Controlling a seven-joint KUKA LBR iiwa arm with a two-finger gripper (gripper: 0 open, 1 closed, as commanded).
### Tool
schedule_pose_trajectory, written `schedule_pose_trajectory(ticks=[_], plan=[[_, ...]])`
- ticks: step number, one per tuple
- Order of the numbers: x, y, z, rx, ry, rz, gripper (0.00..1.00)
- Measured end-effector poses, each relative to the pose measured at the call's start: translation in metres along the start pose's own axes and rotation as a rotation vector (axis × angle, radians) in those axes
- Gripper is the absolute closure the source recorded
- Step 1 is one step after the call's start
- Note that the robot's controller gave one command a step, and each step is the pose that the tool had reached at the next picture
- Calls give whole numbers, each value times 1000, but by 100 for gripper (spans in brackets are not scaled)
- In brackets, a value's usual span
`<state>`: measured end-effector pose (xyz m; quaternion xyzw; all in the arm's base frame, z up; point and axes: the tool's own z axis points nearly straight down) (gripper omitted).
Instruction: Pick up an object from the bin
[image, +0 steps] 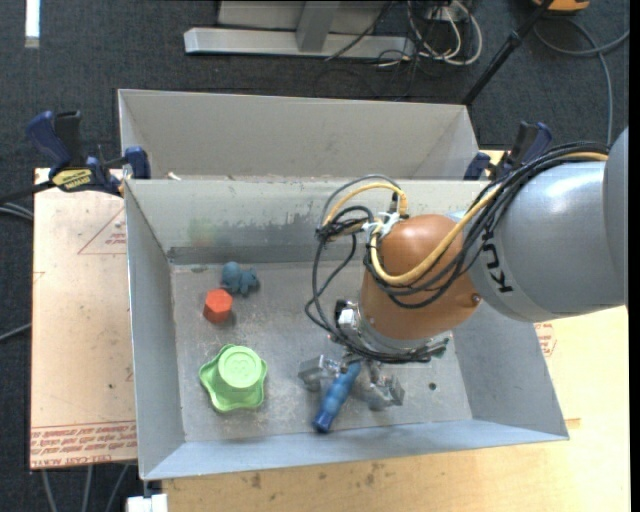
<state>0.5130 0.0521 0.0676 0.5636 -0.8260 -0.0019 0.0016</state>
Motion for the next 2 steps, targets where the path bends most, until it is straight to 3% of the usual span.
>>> schedule_pose_trajectory(ticks=[1, 2], plan=[[-1, -2, -3, 4, -2, 2, 100], [-39, -30, -200, 13, -8, 17, 100]])
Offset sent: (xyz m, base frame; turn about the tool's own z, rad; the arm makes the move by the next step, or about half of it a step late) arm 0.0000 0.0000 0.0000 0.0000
